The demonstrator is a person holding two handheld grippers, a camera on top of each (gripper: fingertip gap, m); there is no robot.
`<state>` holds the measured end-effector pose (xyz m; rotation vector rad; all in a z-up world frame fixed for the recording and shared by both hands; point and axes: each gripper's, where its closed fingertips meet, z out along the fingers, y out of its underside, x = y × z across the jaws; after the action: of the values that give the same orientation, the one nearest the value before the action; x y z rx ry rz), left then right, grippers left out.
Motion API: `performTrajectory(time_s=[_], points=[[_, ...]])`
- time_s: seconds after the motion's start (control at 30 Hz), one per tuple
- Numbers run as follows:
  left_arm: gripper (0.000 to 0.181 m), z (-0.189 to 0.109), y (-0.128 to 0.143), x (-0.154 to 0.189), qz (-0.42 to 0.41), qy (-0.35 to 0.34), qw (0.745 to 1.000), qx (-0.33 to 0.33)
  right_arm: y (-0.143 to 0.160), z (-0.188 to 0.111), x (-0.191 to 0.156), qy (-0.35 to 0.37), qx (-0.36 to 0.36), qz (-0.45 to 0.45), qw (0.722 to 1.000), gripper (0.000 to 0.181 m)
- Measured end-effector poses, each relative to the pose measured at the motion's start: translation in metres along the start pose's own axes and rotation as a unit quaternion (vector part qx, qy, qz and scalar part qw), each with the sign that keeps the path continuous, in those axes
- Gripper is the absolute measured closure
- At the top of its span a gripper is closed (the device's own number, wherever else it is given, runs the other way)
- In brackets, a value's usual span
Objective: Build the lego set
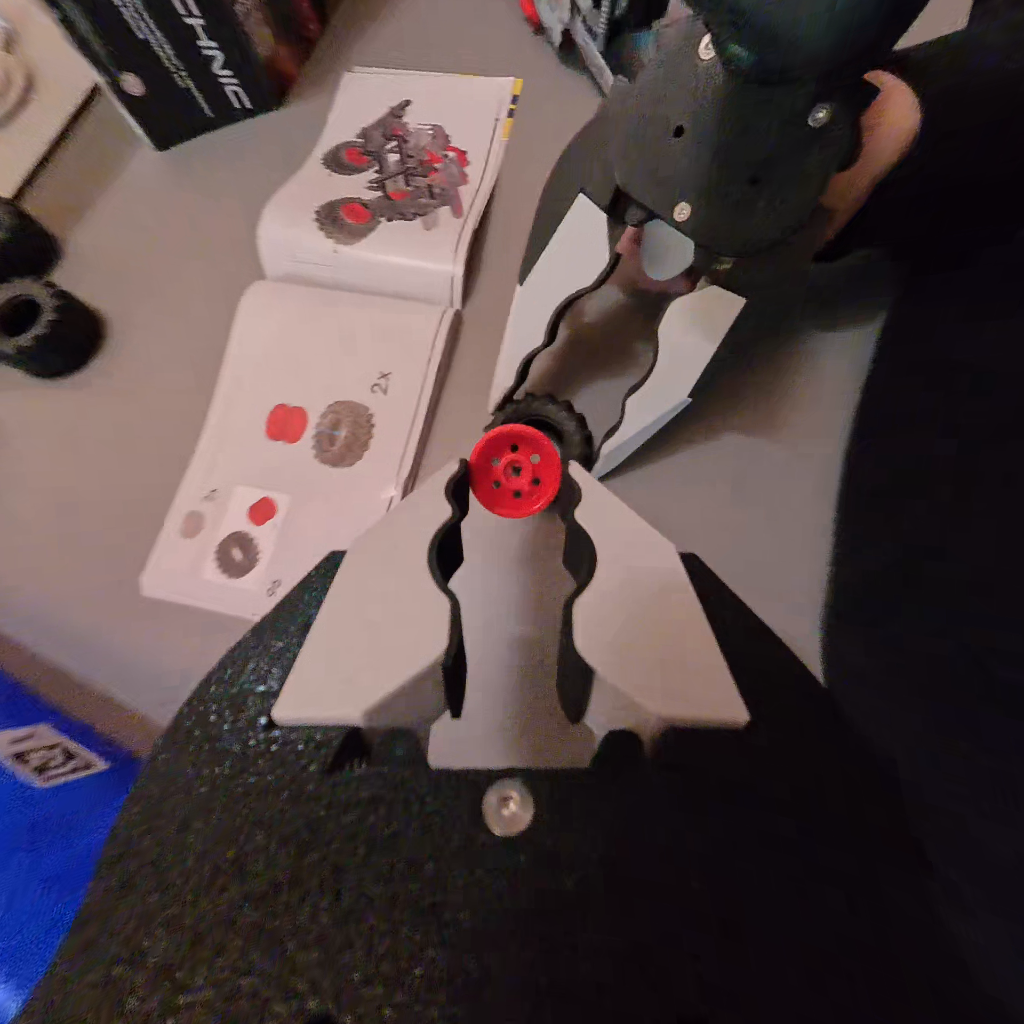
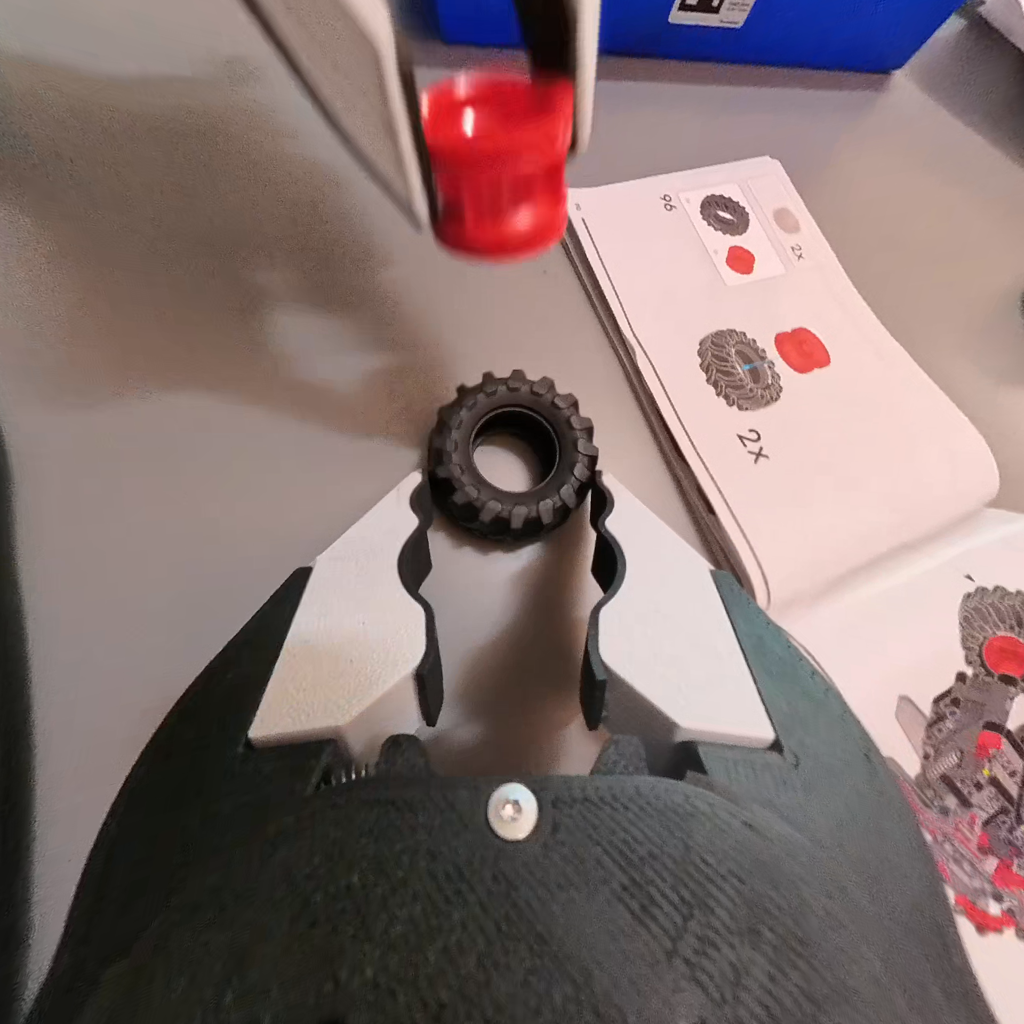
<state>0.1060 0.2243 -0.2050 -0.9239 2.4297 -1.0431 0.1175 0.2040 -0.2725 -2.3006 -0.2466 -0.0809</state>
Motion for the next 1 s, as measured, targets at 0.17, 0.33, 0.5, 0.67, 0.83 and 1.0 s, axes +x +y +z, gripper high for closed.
performTrajectory(time_s=[0.17, 0.33, 0.5, 0.67, 0.83, 1.0], points=[[0.152, 0.035, -0.004, 0.009, 0.017, 0.024, 1.0, -0.003, 0.01, -0.015, 0.003, 0.01, -0.002, -0.001, 1.0, 0.117], [0.151, 0.045, 0.006, 0.0, 0.017, 0.009, 0.999, -0.032, 0.005, -0.032, 0.01, 0.014, 0.047, 0.017, 0.999, 0.127], [0.152, 0.051, 0.011, 0.005, 0.008, 0.032, 0.999, -0.04, 0.01, -0.031, 0.009, 0.014, 0.038, -0.007, 0.999, 0.128], [0.151, 0.046, 0.013, 0.004, 0.022, 0.023, 0.998, -0.052, -0.002, -0.036, 0.008, 0.008, 0.073, -0.017, 0.997, 0.136], [0.147, 0.048, 0.015, 0.005, 0.04, 0.015, 0.997, -0.064, -0.015, -0.037, 0.006, 0.011, 0.111, -0.037, 0.993, 0.142], [0.143, 0.045, 0.012, 0.004, 0.051, 0.003, 0.996, -0.074, -0.015, -0.033, 0.003, 0.005, 0.11, -0.042, 0.993, 0.148]])
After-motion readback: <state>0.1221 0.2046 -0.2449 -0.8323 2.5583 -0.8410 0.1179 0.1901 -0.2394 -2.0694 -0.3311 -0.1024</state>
